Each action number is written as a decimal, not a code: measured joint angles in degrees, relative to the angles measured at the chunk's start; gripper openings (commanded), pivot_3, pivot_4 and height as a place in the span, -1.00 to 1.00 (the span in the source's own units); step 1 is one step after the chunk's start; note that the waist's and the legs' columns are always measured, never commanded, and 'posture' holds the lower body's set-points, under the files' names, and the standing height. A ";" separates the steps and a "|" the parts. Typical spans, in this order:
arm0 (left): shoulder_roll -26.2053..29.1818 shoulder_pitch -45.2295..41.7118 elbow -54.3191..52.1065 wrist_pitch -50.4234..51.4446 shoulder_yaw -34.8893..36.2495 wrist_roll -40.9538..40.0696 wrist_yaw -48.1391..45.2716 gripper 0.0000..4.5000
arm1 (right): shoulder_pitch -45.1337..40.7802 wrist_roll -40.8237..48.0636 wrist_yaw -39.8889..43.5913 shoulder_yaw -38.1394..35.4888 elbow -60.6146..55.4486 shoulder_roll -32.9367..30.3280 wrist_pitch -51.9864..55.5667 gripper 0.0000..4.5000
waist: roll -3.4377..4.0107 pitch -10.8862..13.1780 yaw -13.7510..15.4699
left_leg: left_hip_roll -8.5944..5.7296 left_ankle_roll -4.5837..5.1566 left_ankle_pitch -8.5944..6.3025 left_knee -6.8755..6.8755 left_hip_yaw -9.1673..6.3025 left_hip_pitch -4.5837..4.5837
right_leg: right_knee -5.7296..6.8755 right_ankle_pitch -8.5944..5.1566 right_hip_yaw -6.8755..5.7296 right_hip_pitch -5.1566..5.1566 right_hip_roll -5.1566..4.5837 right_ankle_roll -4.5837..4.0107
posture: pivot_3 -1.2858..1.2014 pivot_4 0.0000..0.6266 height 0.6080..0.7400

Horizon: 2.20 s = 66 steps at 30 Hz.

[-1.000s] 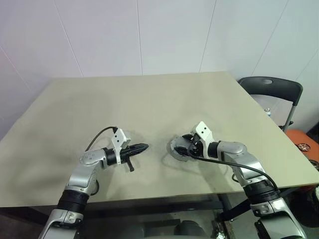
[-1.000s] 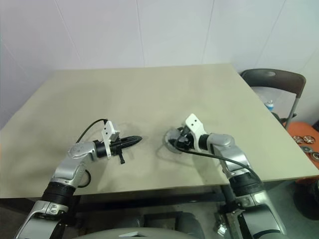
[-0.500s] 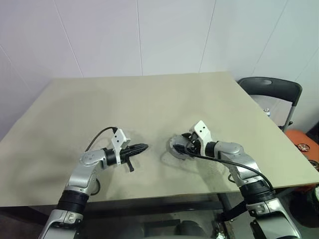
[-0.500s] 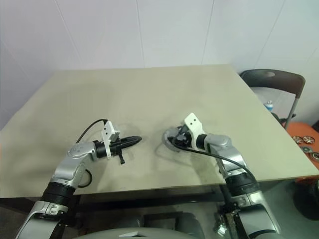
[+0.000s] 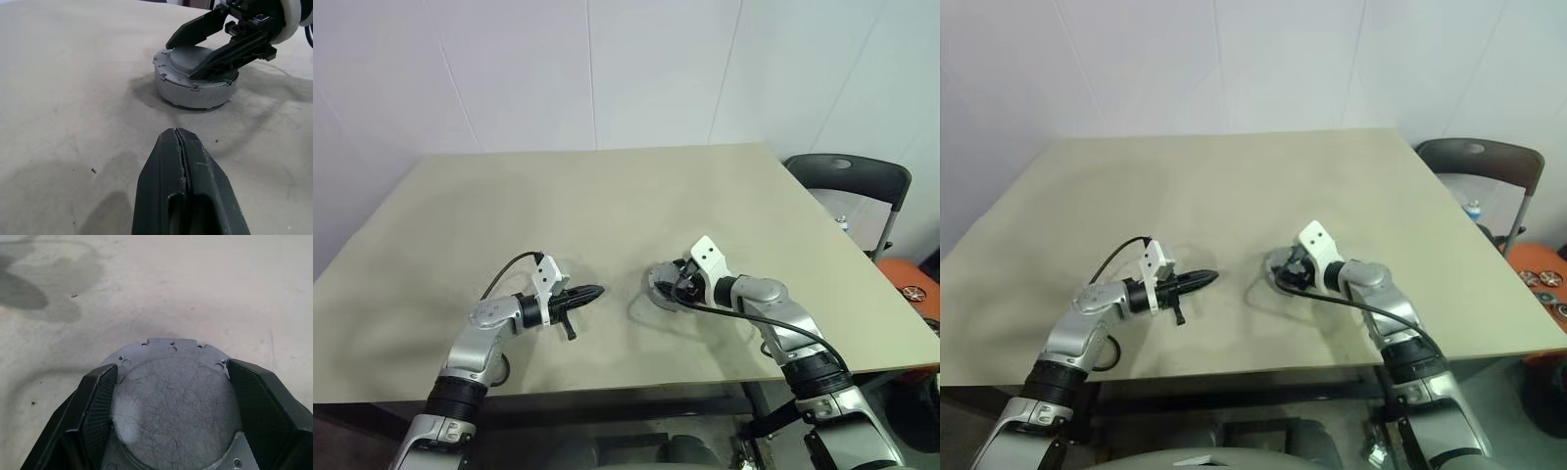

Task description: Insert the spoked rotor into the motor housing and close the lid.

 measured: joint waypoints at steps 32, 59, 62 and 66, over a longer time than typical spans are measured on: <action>-0.85 -1.78 0.35 0.80 -0.82 0.03 -0.15 -1.00 | 2.23 2.00 8.18 -0.35 -6.76 -6.47 4.76 0.43 | -0.14 -0.37 1.58 | -0.07 0.28 -0.64 -0.12 -0.03 -0.87 | -0.21 0.07 -0.04 -0.76 -0.06 0.02 | 0.03 -1.00 1.00; -0.49 -1.91 0.56 0.70 -0.78 0.13 0.52 -1.00 | 5.74 6.96 13.83 -4.47 -1.07 -1.67 -4.24 0.43 | -0.07 -1.32 0.45 | 0.02 0.29 -0.89 0.06 0.03 -0.72 | -0.42 0.00 0.10 -0.55 0.05 -0.18 | 0.03 -1.00 1.00; -0.49 -1.91 0.56 0.69 -0.78 0.17 0.56 -1.00 | 5.73 7.79 15.30 -4.63 -2.13 -2.05 -3.65 0.43 | 0.02 -1.18 0.48 | 0.01 0.25 -0.84 0.10 0.06 -0.82 | -0.06 0.04 0.12 -0.83 0.05 -0.09 | 0.03 -1.00 1.00; -0.48 -1.92 0.57 0.68 -0.78 0.20 0.62 -1.00 | 5.23 11.96 18.88 -5.06 -6.63 -2.74 -1.65 0.43 | 0.15 -0.93 0.09 | 0.01 0.19 -0.81 0.03 0.05 -0.88 | 0.03 0.08 0.11 -1.04 0.08 -0.01 | 0.03 -1.00 1.00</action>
